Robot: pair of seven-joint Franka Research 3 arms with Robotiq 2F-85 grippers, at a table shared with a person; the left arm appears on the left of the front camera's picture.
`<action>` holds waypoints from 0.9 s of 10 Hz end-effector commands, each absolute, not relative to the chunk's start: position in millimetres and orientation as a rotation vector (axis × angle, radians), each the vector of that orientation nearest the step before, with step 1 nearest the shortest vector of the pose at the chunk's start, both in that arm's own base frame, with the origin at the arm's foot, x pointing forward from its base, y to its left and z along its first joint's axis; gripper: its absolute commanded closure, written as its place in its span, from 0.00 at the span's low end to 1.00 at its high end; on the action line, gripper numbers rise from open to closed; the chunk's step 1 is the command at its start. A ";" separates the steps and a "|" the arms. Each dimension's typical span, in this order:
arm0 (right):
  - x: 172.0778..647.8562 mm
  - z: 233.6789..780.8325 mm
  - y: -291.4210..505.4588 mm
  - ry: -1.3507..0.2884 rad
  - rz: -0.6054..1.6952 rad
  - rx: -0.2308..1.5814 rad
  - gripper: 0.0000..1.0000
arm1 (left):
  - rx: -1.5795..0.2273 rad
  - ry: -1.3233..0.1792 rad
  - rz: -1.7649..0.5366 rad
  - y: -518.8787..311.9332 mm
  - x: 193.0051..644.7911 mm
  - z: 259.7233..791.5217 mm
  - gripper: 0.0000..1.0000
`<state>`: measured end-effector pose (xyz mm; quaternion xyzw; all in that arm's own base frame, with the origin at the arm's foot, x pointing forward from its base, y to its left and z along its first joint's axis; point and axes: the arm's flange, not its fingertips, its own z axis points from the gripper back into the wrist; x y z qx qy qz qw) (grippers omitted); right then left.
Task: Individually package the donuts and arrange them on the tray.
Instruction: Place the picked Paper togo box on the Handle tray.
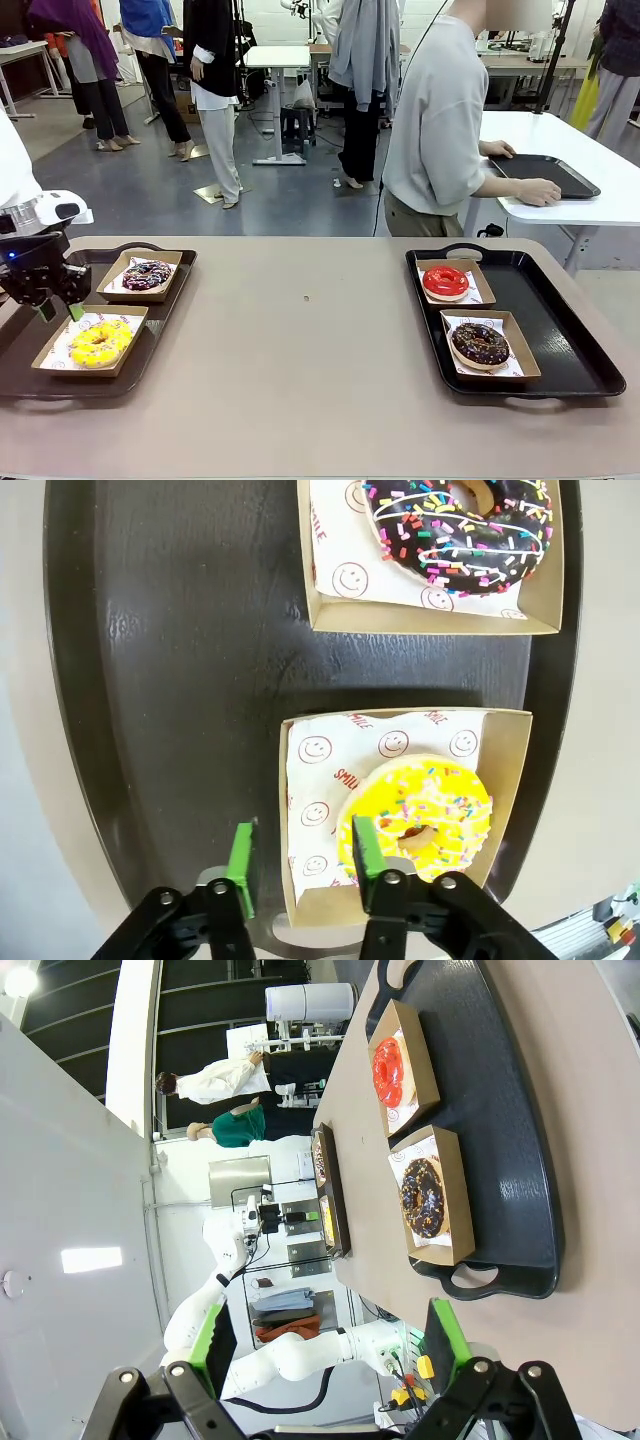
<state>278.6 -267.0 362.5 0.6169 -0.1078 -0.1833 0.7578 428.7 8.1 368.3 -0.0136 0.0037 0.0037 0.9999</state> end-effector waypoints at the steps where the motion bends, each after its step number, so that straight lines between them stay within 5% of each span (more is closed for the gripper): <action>1: 277.4 363.8 -267.7 -0.232 -0.404 1.354 0.00 | -0.006 -0.007 0.028 7.8 430.1 375.6 0.08; 2: 277.4 363.8 -267.7 -0.232 -0.404 1.354 0.00 | -0.011 -0.010 0.029 8.9 429.8 378.1 0.00; 4: 277.4 363.8 -267.7 -0.232 -0.404 1.354 0.00 | -0.034 0.000 0.023 9.6 429.2 381.1 0.00; 5: 277.4 363.8 -267.7 -0.232 -0.404 1.354 0.00 | -0.086 0.008 0.005 11.2 429.3 383.4 0.11; 9: 277.4 363.8 -267.7 -0.232 -0.404 1.354 0.00 | -0.571 -0.070 -0.079 54.6 406.8 433.3 0.06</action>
